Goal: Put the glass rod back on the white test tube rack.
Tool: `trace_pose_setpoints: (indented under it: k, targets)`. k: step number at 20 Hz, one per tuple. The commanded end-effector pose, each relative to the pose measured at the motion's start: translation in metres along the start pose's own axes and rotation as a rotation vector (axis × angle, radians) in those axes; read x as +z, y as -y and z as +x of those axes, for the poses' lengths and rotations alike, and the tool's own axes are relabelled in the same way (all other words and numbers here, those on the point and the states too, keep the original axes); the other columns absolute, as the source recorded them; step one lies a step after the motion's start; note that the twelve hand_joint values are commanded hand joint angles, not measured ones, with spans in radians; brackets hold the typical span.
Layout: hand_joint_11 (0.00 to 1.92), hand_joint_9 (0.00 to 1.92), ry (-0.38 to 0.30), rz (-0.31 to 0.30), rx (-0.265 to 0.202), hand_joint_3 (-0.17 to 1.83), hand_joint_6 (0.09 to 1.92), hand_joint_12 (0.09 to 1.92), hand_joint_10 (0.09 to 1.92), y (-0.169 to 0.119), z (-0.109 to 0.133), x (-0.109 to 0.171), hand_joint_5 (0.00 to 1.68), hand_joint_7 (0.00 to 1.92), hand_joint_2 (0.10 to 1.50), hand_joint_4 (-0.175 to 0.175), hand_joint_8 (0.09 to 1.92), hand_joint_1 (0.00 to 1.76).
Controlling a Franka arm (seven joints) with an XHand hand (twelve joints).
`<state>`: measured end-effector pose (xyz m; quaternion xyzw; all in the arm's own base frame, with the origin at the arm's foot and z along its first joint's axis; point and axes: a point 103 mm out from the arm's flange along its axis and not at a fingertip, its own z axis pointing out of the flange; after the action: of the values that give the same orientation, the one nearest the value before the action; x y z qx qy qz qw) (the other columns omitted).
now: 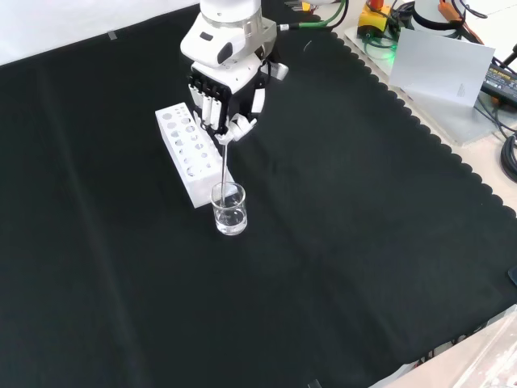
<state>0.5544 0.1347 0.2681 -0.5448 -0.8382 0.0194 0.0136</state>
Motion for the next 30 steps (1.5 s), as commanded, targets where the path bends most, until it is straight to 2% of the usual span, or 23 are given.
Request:
trace_pose_setpoints:
  k: [1,4,19,30]
  targets:
    - [1.65,1.64,0.006,-0.005,-0.010,0.75,0.56,0.80,0.83,-0.001,0.011,-0.003,1.20,1.25,0.64,-0.175,1.04,1.32]
    - [1.65,1.64,0.001,-0.007,-0.009,0.75,0.56,0.80,0.83,-0.002,0.015,-0.006,1.20,1.25,0.64,-0.175,1.04,1.32]
    - [1.65,1.64,-0.011,-0.026,0.020,0.75,0.56,0.80,0.83,-0.003,0.006,-0.025,1.20,1.25,0.64,-0.175,1.04,1.32]
    - [1.65,1.64,-0.021,-0.048,0.067,0.75,0.56,0.80,0.83,0.012,-0.010,-0.051,1.20,1.25,0.64,-0.175,1.04,1.32]
